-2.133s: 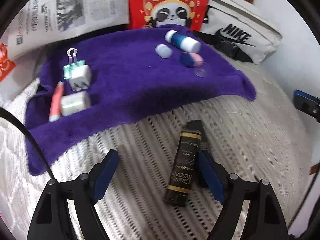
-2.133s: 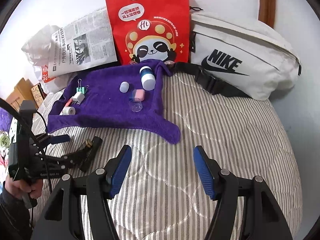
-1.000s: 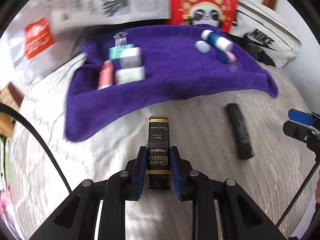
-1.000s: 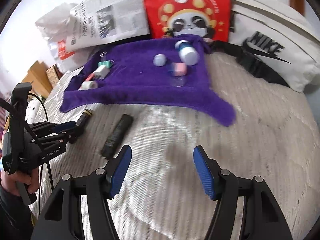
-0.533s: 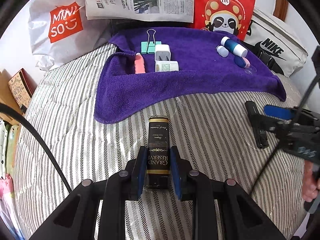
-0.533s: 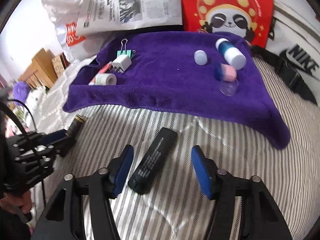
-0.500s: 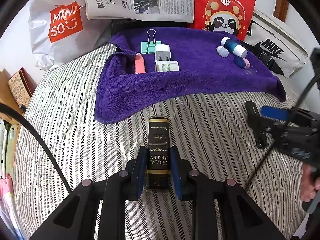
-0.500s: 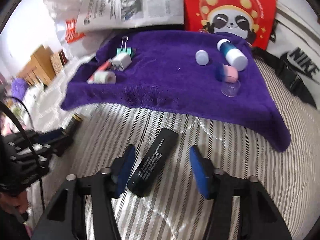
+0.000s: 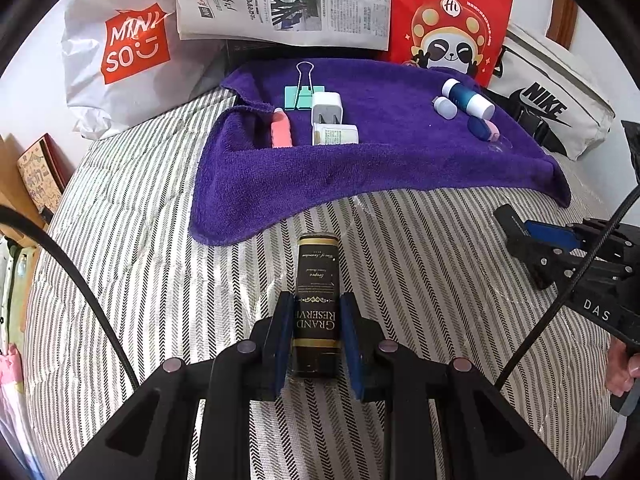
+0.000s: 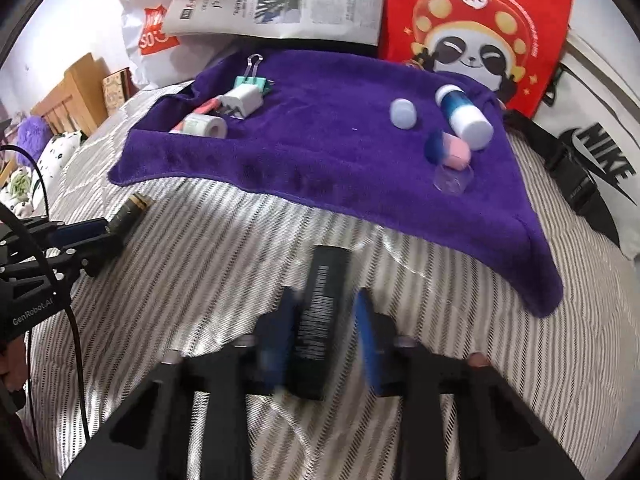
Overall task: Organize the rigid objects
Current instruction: 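Grasp the black rectangular tube with the right gripper while the left holds the gold tube, then carry both tubes over the purple towel with both grippers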
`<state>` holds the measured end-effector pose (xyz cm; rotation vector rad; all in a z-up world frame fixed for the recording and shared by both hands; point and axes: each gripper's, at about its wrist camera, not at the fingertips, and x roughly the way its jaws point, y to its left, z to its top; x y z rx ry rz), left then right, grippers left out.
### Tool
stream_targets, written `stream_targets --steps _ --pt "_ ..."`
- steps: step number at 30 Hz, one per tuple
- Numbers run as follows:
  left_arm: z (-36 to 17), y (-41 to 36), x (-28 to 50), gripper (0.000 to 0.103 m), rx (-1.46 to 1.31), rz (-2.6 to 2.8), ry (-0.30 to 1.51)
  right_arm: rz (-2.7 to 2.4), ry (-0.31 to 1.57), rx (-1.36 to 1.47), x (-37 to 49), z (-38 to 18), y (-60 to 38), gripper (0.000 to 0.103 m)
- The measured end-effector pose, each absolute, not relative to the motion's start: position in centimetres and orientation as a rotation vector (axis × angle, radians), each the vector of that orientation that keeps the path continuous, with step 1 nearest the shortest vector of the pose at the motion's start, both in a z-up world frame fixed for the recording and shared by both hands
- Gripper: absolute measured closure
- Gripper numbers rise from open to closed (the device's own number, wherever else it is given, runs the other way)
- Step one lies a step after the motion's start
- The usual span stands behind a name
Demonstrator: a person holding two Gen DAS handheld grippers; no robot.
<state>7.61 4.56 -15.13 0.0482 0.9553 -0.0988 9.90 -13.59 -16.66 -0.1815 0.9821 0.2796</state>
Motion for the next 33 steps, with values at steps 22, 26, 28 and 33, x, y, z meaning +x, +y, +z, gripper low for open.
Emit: stream_targets --steps 22,26,28,33 --pt "-13.7 4.8 7.3 0.080 0.005 -0.147 0.989 0.270 0.988 -0.205 8.8 -15.5 -14.4 0.081" --pt "-12.4 4.7 7.1 0.080 -0.024 -0.169 0.968 0.269 0.955 -0.205 8.2 -13.9 -15.5 0.081" --pt "-11.7 4.6 7.2 0.080 -0.031 -0.171 0.954 0.273 0.948 -0.199 8.2 -13.3 -15.9 0.081" --pt "-10.6 4.0 7.7 0.080 -0.035 -0.190 0.938 0.269 0.923 -0.183 8.3 -11.8 -17.4 0.081"
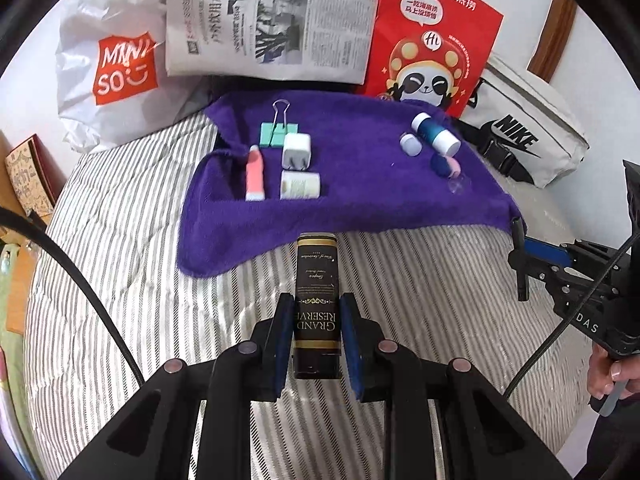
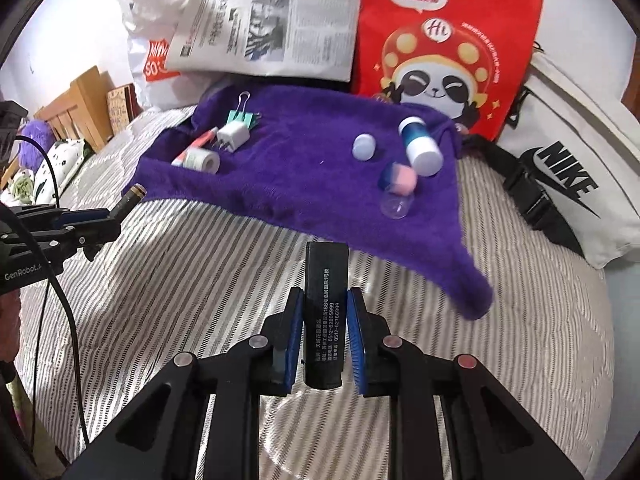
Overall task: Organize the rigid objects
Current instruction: 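Carry both tubes over the purple towel with both grippers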
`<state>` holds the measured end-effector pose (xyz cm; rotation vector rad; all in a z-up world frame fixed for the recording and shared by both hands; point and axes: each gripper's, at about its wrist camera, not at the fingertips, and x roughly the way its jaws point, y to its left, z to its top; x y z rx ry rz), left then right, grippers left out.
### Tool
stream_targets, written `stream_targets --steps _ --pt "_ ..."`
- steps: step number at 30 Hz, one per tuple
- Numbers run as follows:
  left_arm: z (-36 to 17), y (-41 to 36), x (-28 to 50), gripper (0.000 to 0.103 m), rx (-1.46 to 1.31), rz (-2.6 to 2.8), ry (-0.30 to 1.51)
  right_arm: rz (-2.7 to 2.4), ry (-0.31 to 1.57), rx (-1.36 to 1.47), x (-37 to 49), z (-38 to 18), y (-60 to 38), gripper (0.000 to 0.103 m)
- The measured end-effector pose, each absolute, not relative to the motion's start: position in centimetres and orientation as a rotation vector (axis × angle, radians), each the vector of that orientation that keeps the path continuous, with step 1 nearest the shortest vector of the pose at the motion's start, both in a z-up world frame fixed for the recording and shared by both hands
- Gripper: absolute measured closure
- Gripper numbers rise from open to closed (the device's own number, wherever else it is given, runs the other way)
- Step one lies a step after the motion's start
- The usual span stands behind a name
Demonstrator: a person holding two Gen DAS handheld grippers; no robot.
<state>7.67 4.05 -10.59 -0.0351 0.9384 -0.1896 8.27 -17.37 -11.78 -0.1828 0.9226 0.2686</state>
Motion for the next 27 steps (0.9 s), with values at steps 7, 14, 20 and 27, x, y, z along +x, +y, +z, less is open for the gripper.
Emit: stream_targets --steps 7,14,20,27 --pt "-9.5 3.2 8.8 0.080 -0.027 -0.189 0.927 0.246 0.908 -0.166 9.5 -10.9 -19.2 0.081" --pt "-8.8 2.5 10.7 0.080 -0.026 -0.212 0.922 0.242 0.896 -0.147 11.4 -10.0 -20.0 0.081" --pt "-8.5 1.8 12.6 0.080 -0.018 -0.230 0.927 0.247 0.883 -0.134 13.2 -9.1 -20.0 0.081" --pt "-8.6 1.0 15.4 0.080 -0.010 -0.246 0.936 0.249 0.891 -0.132 15.9 -9.2 -19.0 0.081"
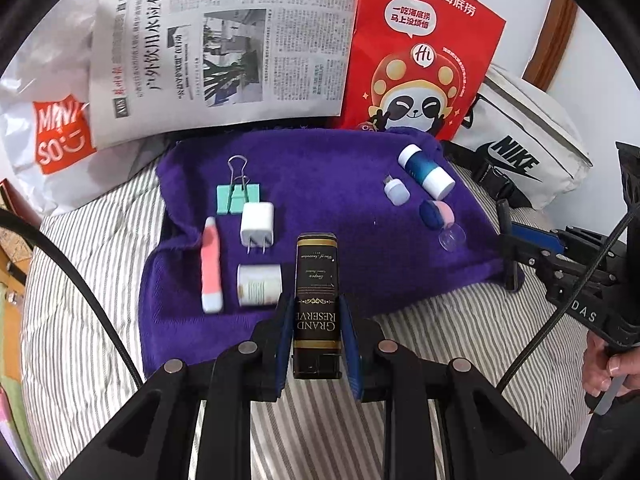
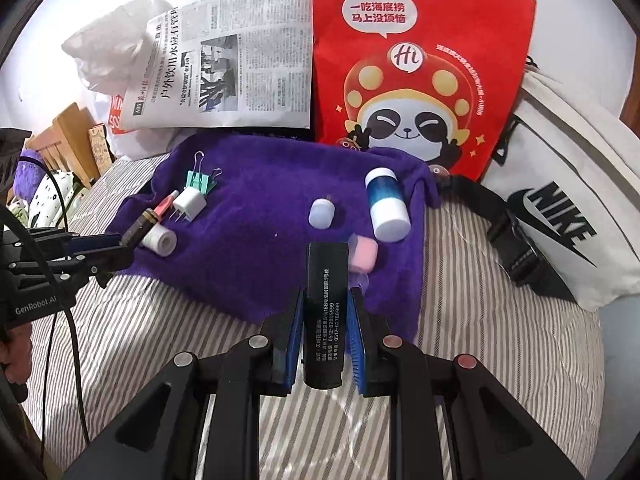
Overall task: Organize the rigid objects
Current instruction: 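Carry both tubes over the purple towel with both grippers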
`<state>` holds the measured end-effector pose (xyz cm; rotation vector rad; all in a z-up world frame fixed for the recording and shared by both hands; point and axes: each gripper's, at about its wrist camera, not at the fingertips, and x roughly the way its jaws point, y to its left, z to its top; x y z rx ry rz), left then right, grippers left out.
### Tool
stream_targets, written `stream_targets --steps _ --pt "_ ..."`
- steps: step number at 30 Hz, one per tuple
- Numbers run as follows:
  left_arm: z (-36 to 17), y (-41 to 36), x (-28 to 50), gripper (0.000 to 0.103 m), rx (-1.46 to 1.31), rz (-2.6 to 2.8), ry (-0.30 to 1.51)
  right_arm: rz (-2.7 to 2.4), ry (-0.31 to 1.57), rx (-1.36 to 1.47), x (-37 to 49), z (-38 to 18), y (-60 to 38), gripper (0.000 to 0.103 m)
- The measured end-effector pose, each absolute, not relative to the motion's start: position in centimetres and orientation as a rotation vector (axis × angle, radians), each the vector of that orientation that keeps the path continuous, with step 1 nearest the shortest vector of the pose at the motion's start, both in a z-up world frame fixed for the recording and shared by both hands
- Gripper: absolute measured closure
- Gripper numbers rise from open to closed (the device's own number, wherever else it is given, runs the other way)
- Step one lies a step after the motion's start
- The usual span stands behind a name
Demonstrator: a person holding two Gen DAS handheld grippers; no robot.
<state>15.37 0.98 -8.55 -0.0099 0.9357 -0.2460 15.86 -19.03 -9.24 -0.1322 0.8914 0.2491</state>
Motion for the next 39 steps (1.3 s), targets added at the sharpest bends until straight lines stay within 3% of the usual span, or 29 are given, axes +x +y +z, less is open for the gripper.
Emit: stream_targets --steps 39 --pt "-11.4 2.0 22.6 0.080 -0.033 -0.267 0.979 0.323 0.997 -0.168 23.5 -14.8 -14.6 0.082"
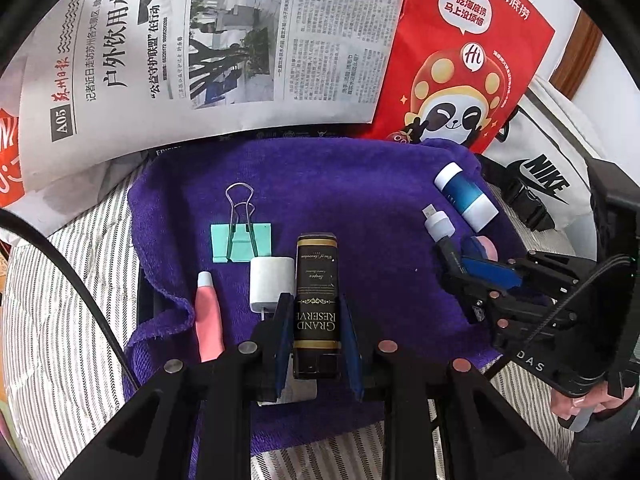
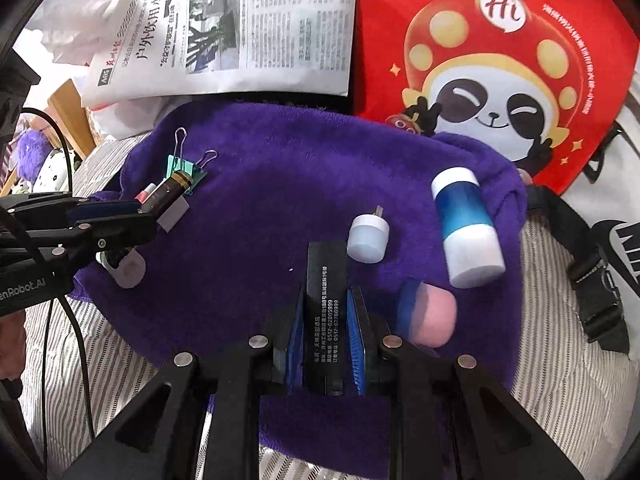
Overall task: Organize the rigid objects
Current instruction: 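Carry both tubes over the purple towel with both grippers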
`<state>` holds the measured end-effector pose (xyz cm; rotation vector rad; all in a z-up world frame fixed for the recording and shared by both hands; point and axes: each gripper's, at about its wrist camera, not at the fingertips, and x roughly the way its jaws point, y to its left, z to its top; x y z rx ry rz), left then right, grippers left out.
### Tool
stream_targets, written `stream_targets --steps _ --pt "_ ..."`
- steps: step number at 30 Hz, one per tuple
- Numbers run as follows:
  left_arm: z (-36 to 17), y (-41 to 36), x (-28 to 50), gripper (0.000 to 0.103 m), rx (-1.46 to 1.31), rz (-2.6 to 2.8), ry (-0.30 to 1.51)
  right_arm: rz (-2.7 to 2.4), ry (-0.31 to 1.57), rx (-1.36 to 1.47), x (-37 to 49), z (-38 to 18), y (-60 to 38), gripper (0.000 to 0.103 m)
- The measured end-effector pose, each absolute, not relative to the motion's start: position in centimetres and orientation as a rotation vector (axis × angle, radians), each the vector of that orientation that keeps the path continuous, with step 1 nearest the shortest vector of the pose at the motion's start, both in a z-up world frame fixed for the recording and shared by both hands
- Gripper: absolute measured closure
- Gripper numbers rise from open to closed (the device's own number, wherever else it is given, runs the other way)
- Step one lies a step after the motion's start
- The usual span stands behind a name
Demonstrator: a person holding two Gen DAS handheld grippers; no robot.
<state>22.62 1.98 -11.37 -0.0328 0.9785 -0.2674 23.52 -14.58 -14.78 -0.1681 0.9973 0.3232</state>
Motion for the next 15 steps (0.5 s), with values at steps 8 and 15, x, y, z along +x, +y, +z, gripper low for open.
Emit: stream_targets --steps 8,15 --pt "-11.44 2.10 22.68 0.080 -0.031 -0.270 0.982 0.329 1.007 -0.191 24.13 -15.82 -13.77 0.082" --pt "-11.45 1.87 22.57 0.080 -0.024 -0.276 0.985 0.337 1.003 -0.193 23.85 -15.77 -13.96 0.081"
